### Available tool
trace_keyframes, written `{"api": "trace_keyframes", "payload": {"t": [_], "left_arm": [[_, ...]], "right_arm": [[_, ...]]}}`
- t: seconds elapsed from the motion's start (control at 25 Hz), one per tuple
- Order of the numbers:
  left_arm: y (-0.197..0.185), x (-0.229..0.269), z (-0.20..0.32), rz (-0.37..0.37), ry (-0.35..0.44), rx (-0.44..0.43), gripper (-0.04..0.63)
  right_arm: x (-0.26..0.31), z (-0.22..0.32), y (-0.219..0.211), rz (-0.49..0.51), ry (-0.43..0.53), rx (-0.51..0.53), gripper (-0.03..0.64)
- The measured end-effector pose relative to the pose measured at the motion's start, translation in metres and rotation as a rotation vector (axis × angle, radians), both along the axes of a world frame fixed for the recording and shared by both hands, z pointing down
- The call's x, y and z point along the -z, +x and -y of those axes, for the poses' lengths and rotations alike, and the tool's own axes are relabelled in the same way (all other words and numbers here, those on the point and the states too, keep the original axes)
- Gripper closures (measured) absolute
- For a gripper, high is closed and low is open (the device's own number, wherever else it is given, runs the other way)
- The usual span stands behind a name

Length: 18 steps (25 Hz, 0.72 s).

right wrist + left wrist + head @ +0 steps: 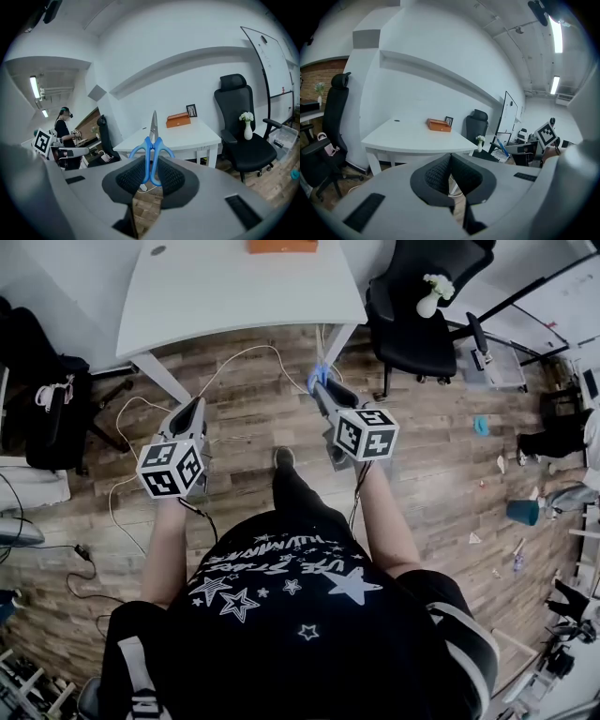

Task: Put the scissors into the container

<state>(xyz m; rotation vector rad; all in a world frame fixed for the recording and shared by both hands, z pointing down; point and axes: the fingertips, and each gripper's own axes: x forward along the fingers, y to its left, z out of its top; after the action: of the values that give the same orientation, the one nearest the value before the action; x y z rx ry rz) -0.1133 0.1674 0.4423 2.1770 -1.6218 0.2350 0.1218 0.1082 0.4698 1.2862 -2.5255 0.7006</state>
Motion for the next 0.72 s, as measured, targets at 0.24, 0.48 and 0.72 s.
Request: {"api": "trace_keyframes", "payload": {"t": [0.24, 0.48, 0.72], "left_arm": [[0.006, 0.002, 0.078, 0.005, -0.007, 0.037, 0.577], [0.010, 0.004, 0.142, 0.024, -0.012, 0.077, 0.577], [0.017, 0.015, 0.193, 0.029, 0.007, 0.115, 0.577]], "right_arm": [[0.000, 0.088, 0.002, 0.013, -0.007, 0.043, 0.515], [0.002, 0.163, 0.009, 0.022, 0.000, 0.070, 0.515], [-0.002, 0.216, 0.014, 0.024, -0.011, 0.105, 0.515]]}}
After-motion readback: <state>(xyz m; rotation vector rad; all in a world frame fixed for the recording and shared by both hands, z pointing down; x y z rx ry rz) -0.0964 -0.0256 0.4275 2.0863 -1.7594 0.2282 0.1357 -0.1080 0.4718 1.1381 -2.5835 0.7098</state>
